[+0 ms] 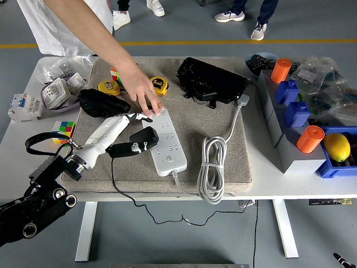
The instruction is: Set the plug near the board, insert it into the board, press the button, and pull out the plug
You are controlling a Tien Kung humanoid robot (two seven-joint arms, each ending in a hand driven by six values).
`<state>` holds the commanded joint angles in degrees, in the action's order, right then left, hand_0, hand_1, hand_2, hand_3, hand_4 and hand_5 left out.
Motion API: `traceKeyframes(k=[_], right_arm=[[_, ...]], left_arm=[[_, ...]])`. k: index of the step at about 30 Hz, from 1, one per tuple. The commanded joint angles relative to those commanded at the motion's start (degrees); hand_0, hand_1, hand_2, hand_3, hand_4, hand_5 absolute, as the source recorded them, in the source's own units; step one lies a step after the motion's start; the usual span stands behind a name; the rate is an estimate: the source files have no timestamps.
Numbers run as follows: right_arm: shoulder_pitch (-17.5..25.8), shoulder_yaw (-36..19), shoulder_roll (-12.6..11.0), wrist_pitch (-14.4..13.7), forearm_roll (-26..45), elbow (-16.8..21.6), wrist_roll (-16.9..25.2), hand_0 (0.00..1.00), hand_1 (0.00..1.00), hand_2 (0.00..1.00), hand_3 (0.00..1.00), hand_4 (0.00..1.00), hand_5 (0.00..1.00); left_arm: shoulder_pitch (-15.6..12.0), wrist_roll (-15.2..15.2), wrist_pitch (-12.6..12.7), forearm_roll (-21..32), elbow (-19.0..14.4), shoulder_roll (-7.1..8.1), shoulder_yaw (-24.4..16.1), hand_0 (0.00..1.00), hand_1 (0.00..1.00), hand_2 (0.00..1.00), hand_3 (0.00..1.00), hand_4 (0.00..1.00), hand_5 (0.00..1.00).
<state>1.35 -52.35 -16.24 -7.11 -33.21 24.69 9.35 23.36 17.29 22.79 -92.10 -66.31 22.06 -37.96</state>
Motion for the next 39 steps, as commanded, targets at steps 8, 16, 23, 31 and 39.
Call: traceKeyframes(k=[8, 16, 23, 31, 39], right_arm=[[0.0, -0.1, 0.2, 0.0, 0.0, 0.0, 0.2, 0.608, 0.629, 0.636, 0.551, 0.998, 0.455], [0.1, -0.1, 0.2, 0.0, 0.1, -0.2, 0.3, 0.607, 0.629, 0.635, 0.551, 0.998, 0.455], [0.0, -0.3, 0.3, -0.1, 0.1, -0.1, 0.4, 0.607, 0.629, 0.635, 0.551, 0.998, 0.454], [0.0, -0.2, 0.3, -0.1, 0.1, -0.2, 0.5, 0.608, 0.628, 0.634, 0.550, 0.998, 0.454], [0.0, -0.3, 0.3, -0.1, 0.0, -0.2, 0.6, 0.608, 0.628, 0.633, 0.550, 0.998, 0.451]], left_arm=[[-0.5, -0.2, 0.3, -2.4, 1.0, -0.07, 0.6, 0.757, 0.783, 0.786, 0.744, 0.975, 0.873], [0.2, -1.0, 0.4, -5.1, 3.0, -1.01, 1.7, 0.758, 0.786, 0.787, 0.743, 0.975, 0.877], [1.6, -1.7, 0.2, -6.5, 4.4, -1.75, 2.8, 0.761, 0.787, 0.788, 0.742, 0.976, 0.883], [2.4, -2.4, 0.1, -6.9, 5.0, -2.41, 3.4, 0.762, 0.787, 0.786, 0.741, 0.975, 0.882], [2.9, -3.0, -0.2, -7.1, 5.2, -2.77, 3.9, 0.758, 0.788, 0.784, 0.737, 0.971, 0.880]])
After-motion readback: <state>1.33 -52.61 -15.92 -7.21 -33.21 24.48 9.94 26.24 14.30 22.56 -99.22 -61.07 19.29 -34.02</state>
